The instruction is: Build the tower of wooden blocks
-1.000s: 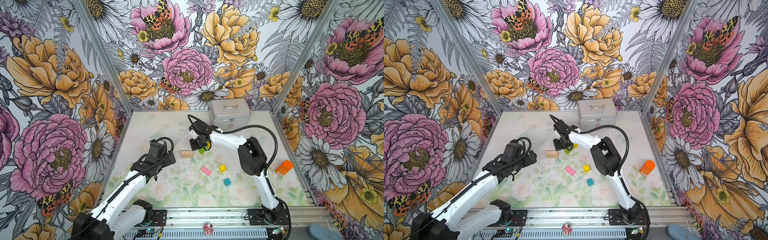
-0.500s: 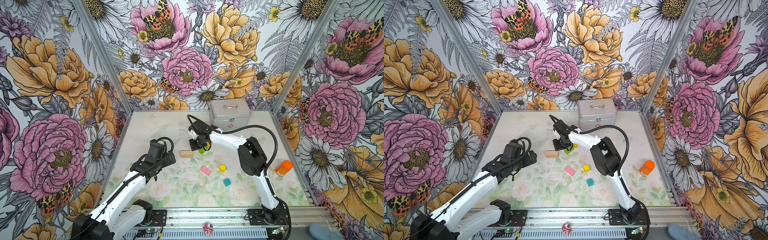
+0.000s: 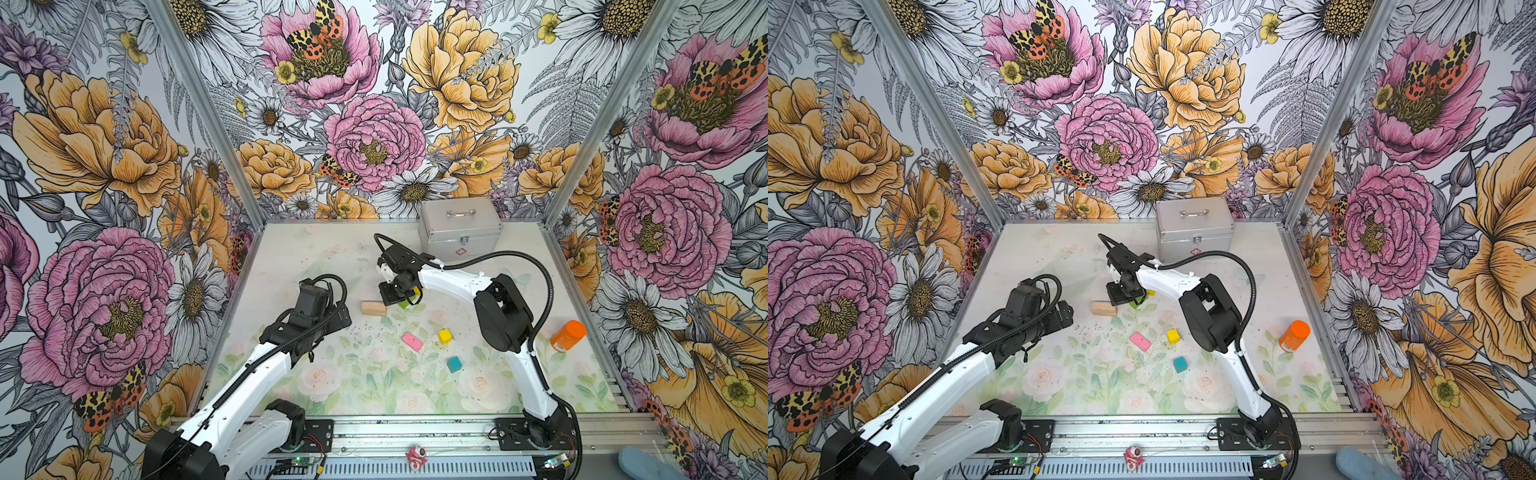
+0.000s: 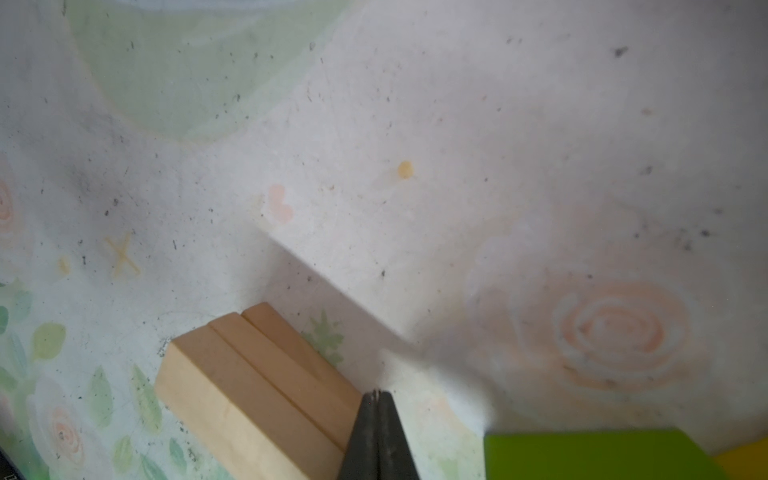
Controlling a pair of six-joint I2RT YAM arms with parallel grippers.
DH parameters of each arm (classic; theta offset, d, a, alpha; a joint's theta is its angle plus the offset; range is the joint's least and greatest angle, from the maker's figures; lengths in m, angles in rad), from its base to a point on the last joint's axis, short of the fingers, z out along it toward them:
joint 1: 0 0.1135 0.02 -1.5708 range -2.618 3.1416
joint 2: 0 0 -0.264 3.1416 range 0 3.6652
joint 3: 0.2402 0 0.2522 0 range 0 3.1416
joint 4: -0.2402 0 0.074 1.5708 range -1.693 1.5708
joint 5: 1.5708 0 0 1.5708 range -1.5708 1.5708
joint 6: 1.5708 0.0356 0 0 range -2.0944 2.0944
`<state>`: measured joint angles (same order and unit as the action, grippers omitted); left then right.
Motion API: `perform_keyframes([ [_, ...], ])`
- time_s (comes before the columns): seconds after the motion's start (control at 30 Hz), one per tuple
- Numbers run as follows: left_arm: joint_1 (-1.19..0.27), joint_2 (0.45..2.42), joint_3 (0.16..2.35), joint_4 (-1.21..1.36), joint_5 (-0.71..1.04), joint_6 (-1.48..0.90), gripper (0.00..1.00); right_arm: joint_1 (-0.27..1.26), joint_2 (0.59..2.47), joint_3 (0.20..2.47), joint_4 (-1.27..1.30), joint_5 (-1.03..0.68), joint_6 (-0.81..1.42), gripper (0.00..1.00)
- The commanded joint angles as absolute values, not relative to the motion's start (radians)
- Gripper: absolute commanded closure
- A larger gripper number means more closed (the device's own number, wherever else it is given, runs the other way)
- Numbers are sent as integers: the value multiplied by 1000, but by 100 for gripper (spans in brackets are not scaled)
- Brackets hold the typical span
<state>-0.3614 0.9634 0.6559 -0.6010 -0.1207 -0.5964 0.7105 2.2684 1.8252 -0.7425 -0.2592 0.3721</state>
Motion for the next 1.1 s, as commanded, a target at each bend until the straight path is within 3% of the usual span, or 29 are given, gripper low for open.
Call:
perform_keyframes([
  [0.0,-357,945,652,-586,-107,-600,1,718,2217,1816,-736,-253,361,100],
  [0.27,-354,942,662,-587,-107,-597,1,711,2214,1834,-738,-208,355,100],
  [0.4,-353,946,673,-592,-103,-592,1,688,2197,1852,-738,-198,349,82],
  [0.5,-354,946,682,-595,-95,-591,1,669,2168,1860,-739,-186,336,62],
  [0.67,-356,939,708,-612,-92,-592,1,623,2127,1881,-755,-187,324,53],
  [0.97,-382,963,744,-632,-92,-603,1,581,2012,1806,-768,-166,311,53],
  [1.07,-454,1015,748,-627,-134,-629,4,595,1957,1730,-764,-147,321,69],
])
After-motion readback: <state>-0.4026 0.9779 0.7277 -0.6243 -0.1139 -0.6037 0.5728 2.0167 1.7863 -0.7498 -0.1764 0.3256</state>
